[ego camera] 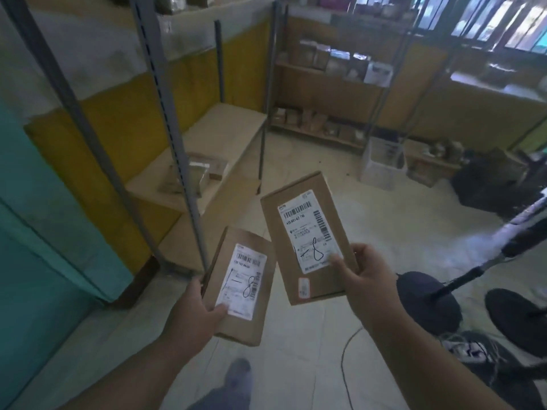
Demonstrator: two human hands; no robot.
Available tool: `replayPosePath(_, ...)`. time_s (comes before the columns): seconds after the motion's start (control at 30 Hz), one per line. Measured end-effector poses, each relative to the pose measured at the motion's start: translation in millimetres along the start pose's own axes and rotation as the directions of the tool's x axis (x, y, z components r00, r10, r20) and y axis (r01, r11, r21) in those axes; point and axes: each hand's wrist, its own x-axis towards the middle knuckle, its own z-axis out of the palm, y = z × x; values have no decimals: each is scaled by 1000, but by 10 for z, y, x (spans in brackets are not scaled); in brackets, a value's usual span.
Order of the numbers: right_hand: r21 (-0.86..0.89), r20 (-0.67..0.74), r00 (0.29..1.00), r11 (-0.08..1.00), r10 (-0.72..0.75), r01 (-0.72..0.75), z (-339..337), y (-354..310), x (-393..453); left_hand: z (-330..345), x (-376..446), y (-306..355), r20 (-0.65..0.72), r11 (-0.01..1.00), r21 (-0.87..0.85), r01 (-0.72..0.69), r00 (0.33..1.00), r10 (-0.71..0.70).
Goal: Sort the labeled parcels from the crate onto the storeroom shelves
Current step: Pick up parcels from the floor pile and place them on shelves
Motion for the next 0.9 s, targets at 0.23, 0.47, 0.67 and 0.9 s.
replayPosePath(0.23,84,-23,995,992,94,-92,-42,-112,1668,323,1609,794,88,990,-29,137,987,-134)
replayPosePath(0.47,7,108,975,980,196,-198,-234,151,3374,1053,2942,1268,139,916,-219,335,940,-311)
replayPosePath(0.67,-185,421,876,968,234,-170,180,478,5010,1715,3531,1467,97,739,-540,403,902,-420)
replayPosePath(0.9,-390,585,717,906,380,-163,854,1130,5991,2393,4023,1104,-167,593,-568,571,626,-762)
